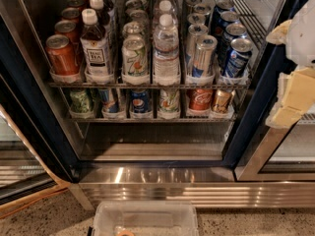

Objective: Pick water bottle from top shelf of fridge

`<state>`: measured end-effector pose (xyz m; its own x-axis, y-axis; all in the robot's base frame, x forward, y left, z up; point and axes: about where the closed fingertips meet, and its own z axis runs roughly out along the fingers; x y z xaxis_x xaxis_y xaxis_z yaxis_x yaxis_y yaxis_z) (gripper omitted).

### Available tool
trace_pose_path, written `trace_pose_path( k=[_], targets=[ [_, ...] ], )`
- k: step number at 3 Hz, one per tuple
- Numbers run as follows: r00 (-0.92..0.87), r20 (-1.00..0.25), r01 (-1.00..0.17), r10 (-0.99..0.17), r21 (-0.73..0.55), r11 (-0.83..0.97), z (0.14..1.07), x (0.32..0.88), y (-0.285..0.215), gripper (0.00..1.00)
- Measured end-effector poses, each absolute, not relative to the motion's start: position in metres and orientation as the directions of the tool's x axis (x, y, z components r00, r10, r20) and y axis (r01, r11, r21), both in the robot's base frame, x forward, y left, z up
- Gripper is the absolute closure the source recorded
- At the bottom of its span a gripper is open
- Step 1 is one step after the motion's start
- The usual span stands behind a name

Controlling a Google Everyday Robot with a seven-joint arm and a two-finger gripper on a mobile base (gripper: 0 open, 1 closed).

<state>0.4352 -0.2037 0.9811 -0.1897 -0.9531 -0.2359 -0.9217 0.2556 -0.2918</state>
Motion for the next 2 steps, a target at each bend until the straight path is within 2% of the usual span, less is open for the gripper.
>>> trace_pose_path(
  k=[1,2],
  targets=[
    [-0.128,-0.318,-0.917,-0.939,-0.323,0.235,0.986,0.433,-0.181,0.0],
    [-0.056,-0.45,-0.94,-0.891,-0.276,0.199,0.985,0.434,-0.155,0.0]
  ],
)
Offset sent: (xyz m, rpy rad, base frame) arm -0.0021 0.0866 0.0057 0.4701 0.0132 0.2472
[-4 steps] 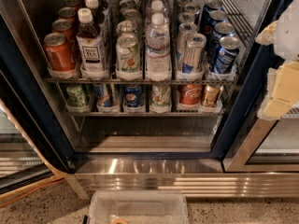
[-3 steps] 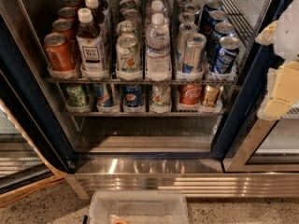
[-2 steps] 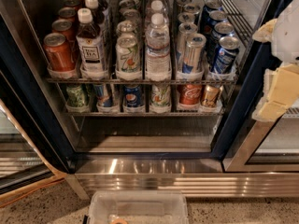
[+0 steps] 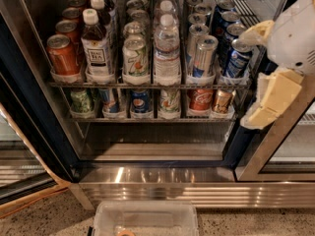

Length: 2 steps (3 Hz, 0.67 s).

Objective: Pick water bottle from top shelf of fridge

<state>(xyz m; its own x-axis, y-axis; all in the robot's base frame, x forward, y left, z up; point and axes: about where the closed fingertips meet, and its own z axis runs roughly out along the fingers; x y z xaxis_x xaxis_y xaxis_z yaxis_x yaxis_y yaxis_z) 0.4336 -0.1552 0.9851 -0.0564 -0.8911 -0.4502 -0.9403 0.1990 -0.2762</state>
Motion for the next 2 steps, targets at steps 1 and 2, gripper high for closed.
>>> trace_pose_path(
  k=[1,2],
  targets=[
    [-0.045,-0.594,-0.968,-0.804,-0.174,0.183,0.978,0.435,-0.135,0.0],
    [-0.051,-0.712,-0.983,-0.7,-0.087,0.161,0.971,0.436,-0.121,0.0]
  ],
)
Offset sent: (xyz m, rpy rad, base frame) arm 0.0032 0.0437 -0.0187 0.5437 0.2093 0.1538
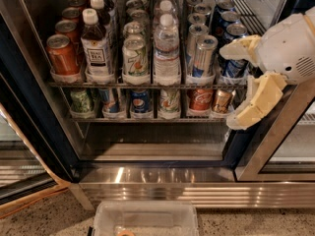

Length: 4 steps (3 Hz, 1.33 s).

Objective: Pick water bottle from top shelf of fridge

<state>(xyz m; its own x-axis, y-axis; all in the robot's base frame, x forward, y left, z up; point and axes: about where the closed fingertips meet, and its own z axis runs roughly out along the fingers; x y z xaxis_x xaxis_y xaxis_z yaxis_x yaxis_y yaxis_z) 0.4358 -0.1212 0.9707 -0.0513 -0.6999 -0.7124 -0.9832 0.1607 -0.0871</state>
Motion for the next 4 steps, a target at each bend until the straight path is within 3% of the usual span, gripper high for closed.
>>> trace_pose_path(
  k=[2,4],
  targets=[
    [-0.069,-0.745,-0.98,-0.664,-0.075,0.186,0.97,0.432,-0.12,0.0],
    [0.035,-0.884,-0.932,-0.466,-0.197,0.305,0.966,0.413,-0.087,0.0]
  ],
)
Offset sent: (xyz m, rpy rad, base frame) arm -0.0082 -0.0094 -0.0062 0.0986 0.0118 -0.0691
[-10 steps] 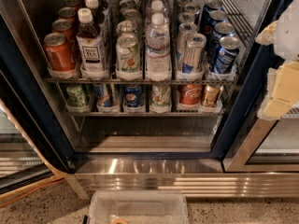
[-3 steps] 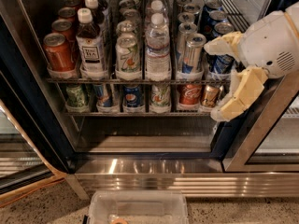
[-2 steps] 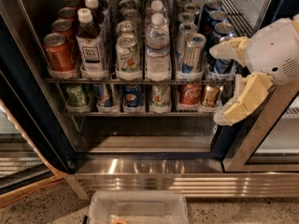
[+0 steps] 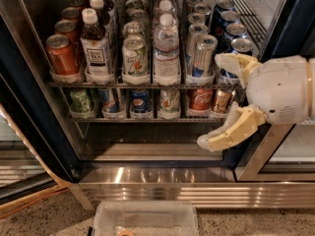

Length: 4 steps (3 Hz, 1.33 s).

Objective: Pick water bottle from top shelf of fridge

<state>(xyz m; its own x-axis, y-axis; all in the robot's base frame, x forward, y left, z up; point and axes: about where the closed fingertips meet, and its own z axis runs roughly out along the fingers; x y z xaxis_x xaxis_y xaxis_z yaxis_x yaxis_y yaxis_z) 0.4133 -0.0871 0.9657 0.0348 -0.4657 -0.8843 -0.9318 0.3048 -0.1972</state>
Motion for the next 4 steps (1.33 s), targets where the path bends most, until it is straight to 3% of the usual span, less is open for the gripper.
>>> trace_pose_path(
  k=[2,4],
  targets=[
    [0.129,-0.924,-0.801,-0.361,-0.311,0.512,0.982,0.453,-0.068,0.0],
    [0.146,-0.902,-0.757,-0.406,-0.366,0.541,0.988,0.487,-0.059,0.0]
  ],
)
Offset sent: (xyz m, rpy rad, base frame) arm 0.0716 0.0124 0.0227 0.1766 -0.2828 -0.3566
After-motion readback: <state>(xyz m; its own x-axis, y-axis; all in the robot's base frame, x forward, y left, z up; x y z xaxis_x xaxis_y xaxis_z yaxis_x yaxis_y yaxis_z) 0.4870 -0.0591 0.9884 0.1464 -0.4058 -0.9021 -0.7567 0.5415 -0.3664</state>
